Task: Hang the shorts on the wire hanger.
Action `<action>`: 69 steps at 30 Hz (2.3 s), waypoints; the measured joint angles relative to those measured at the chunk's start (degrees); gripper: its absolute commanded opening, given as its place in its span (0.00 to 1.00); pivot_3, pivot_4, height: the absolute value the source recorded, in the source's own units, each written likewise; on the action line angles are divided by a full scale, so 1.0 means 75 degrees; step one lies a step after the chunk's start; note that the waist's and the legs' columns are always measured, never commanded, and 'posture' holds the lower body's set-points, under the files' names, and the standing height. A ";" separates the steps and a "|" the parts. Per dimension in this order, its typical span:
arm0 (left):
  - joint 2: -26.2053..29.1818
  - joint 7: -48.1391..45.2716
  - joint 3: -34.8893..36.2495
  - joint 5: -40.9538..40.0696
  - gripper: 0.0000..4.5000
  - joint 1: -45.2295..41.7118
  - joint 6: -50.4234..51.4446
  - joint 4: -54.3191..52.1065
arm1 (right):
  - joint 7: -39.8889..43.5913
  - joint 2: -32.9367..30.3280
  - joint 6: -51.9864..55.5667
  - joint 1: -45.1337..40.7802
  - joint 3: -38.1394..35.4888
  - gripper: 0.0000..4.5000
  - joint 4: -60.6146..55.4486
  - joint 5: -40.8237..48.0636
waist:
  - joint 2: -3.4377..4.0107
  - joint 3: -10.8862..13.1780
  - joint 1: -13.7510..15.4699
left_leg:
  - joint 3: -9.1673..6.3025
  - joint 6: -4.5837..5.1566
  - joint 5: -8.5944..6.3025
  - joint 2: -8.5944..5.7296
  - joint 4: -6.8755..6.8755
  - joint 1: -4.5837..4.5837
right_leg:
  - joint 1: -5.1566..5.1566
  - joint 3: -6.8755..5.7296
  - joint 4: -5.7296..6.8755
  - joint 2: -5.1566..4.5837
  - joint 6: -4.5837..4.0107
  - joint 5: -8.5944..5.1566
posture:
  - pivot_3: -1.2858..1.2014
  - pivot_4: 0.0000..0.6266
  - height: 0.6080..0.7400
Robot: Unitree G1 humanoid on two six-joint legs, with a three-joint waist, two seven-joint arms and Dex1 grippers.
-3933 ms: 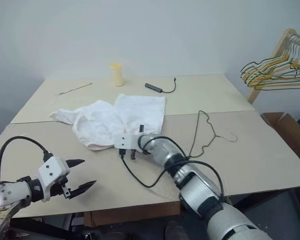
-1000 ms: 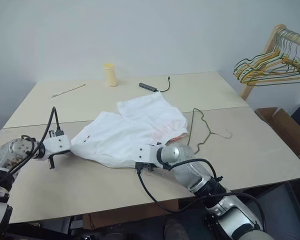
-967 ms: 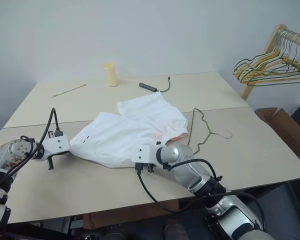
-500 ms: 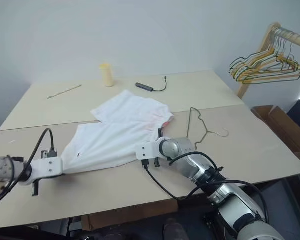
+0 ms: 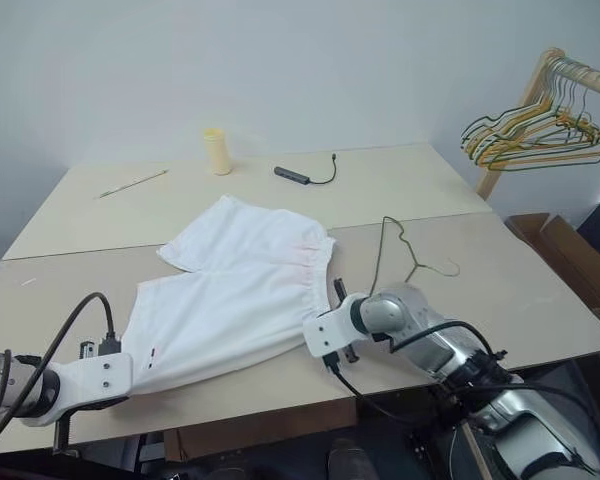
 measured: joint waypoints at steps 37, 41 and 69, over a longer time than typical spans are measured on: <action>-0.1946 -0.0132 0.1445 -0.4126 1.00 -0.2526 -0.0311 0.0398 | -0.1595 0.1765 0.6935 -0.0575 -0.3592 0.99 0.1064 0.2862 | -0.0004 -0.0001 -0.0131 | -0.0003 0.0002 -0.0002 -0.0003 -0.0001 0.0009 | 0.0009 0.0013 0.0009 -0.0001 -0.0062 0.0021 | 0.46 0.00 1.00; -0.2204 0.0121 0.0880 -0.4419 1.00 -0.3167 -0.0318 0.0760 | -0.2430 0.2160 0.6746 -0.0606 -0.3478 0.99 0.2020 0.2690 | -0.0004 -0.0001 -0.0215 | -0.0007 0.0001 -0.0002 -0.0009 0.0004 -0.0012 | 0.0001 0.0006 0.0007 -0.0006 -0.0059 0.0023 | 0.46 0.00 1.00; -0.2888 0.0771 0.0096 -0.5266 1.00 -0.3971 -0.0719 0.1349 | -0.3284 0.2538 0.6115 -0.1559 -0.4334 0.99 0.4646 0.3527 | -0.0001 -0.0002 -0.0898 | -0.0053 0.0004 -0.0003 -0.0011 0.0006 -0.0016 | 0.0004 0.0028 0.0002 -0.0008 -0.0041 0.0026 | 0.45 0.00 1.00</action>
